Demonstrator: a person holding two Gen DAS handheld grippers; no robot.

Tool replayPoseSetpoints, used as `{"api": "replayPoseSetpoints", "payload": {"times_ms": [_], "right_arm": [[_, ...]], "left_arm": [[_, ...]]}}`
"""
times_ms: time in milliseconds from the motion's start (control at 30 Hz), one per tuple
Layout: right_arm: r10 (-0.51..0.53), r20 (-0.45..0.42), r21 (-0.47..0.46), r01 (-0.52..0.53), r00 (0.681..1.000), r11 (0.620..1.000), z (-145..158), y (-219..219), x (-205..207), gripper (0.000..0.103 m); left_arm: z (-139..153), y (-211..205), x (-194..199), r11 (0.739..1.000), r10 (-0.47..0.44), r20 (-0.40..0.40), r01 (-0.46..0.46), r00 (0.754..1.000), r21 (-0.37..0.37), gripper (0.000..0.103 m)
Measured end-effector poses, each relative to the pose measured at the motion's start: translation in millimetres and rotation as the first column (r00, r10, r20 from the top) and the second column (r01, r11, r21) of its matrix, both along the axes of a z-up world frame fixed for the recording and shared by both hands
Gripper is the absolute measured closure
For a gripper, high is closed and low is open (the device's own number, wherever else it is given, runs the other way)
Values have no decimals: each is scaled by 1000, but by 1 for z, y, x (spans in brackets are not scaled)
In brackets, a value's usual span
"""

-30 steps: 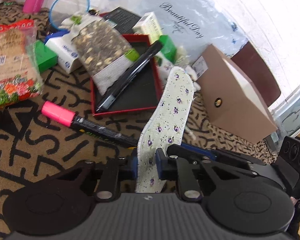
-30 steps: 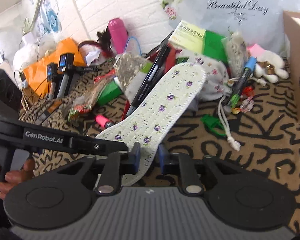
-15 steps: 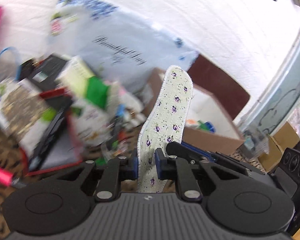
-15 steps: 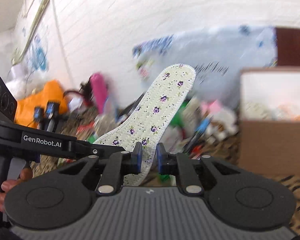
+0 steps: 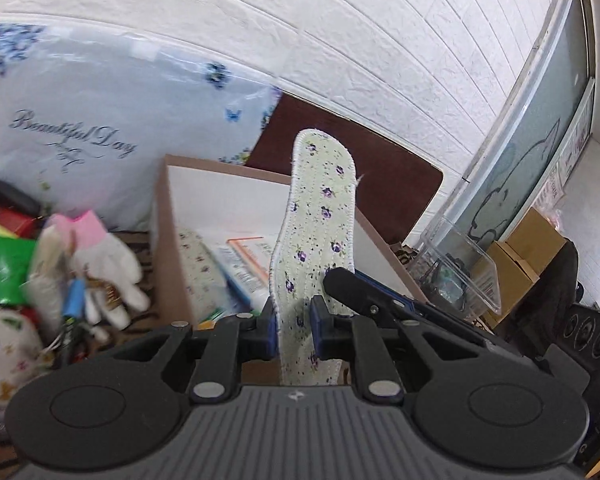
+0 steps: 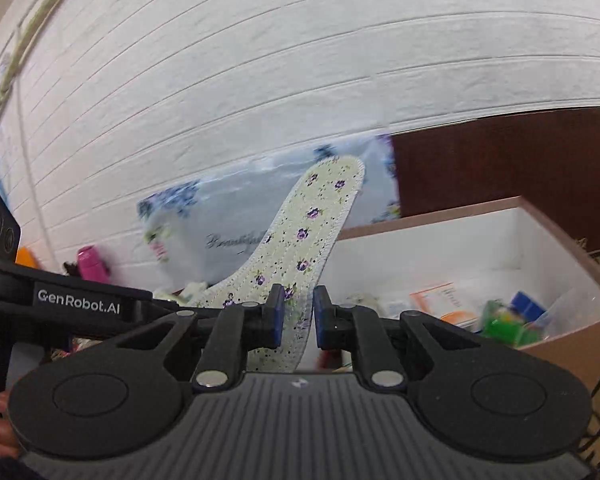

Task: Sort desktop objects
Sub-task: 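Carry the floral insole with the right gripper over the cardboard box, then open the right gripper to drop the floral insole into the box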

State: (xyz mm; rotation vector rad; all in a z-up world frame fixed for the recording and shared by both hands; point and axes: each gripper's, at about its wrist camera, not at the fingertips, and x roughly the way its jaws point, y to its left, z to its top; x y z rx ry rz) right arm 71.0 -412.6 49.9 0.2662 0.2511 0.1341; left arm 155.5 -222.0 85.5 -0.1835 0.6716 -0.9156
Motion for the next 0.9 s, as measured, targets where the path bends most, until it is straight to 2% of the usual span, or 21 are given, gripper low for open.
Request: {"api": "replayPoseSetpoints", "payload": {"times_ms": [133,300,533,600,633,667,700,733,800,833,900], "right_arm": [[-44,-6,18,44,999,999,0,-27,22,90],[-61,-42,18,62,997,998,-7,-50,53,89],[-33,-90,10,35,995,999,-23,-51,89,89],[-37,-107,-5,37,994,999,-28,-47,96,88],[-43,-118,-6,42,992,999,-31,-46,99,88],[-50,-124,-6,50,991,999,-35,-45,99,87],[-54,-128,-7,53,990,999,-38,-45,99,87],[-63,-133,-4,63,989,998,-41,-46,99,84],[-71,-147,11,73,987,997,-45,-50,98,74],[-78,-158,17,82,984,996,-47,-51,97,61],[-100,-168,16,104,981,994,-48,-53,94,53]], "left_arm": [[-5,-31,18,1000,-10,-19,11,1000,18,87],[-17,-50,47,1000,5,-85,-4,996,20,87],[-39,-59,70,994,61,-93,-52,994,92,89],[-42,-56,74,992,94,-87,-86,992,87,80],[-42,-52,75,992,109,-87,-102,990,78,63],[-41,-49,76,990,126,-87,-120,988,70,53],[-39,-46,76,992,121,-82,-117,989,49,48],[-37,-44,76,993,116,-78,-113,990,42,37],[-33,-43,73,995,102,-70,-100,992,32,31],[-31,-43,71,993,112,-57,-110,992,44,27],[-30,-43,67,991,120,-31,-118,992,66,24]]}}
